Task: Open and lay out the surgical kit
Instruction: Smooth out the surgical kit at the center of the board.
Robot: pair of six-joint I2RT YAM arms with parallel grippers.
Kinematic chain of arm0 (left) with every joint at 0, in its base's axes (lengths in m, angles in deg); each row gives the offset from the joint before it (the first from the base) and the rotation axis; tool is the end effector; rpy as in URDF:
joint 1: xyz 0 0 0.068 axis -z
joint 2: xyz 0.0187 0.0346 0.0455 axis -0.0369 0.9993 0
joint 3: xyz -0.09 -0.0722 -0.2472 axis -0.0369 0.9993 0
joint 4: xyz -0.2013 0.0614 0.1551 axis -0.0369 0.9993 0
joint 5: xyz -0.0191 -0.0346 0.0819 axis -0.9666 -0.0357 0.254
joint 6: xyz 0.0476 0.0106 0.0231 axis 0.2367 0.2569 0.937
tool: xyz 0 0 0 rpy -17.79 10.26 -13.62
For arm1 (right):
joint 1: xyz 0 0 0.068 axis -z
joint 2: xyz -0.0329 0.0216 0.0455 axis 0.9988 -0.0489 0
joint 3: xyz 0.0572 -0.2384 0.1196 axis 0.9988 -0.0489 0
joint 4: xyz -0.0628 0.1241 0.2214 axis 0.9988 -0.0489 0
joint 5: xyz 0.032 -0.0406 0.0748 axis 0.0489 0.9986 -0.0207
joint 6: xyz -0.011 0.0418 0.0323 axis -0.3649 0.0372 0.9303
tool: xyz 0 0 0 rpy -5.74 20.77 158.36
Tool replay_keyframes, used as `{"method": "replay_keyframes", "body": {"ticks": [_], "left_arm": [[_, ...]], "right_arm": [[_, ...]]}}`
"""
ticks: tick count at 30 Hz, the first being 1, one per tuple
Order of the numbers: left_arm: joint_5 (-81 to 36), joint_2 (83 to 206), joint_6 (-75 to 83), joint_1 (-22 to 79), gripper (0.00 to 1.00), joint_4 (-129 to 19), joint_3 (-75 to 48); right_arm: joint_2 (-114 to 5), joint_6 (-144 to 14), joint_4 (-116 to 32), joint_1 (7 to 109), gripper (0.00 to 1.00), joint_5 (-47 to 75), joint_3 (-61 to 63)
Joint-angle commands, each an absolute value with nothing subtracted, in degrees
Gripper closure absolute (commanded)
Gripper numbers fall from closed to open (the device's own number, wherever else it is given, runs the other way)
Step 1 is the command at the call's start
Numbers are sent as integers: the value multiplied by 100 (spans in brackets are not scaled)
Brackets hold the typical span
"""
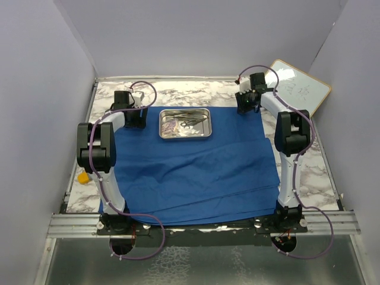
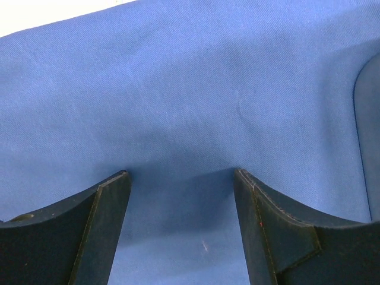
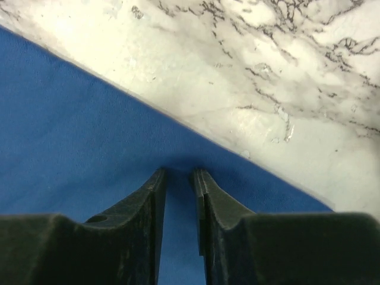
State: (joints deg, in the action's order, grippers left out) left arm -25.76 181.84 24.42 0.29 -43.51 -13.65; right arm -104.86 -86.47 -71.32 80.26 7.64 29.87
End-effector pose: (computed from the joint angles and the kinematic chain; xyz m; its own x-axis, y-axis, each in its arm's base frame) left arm 0.4178 0.0062 0.1637 -0.7363 0.1204 -0.6658 0.2075 0.9768 -0.0529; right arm 0.4947 0.0687 0.1593 -0.7493 -0.3357 -0.5708 -0.4465 0.8927 0.0611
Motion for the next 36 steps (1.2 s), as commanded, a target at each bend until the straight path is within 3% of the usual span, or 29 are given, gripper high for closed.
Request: {"method": "replay_keyframes", "body": {"ticks": [1,11,25,36], "left_arm": [[-2418,18519,2257,58,28,-4229,-1542],[-2481,18857,1998,123,31,-4098,-1921],[-2438,19547,1780,125,32,-3763,-2822],[-2359,20187,1821,132,34,-3328,-3701]], "right_arm": [[-11152,-8746,-7451,7990,77,1084,3268],[-11814,-8720,-7820,7990,87,1019,4095],[-12655,-8611,-8219,7999,94,1542,5425],[-12941,-8562,-8298,8085,99,1925,5806]]}}
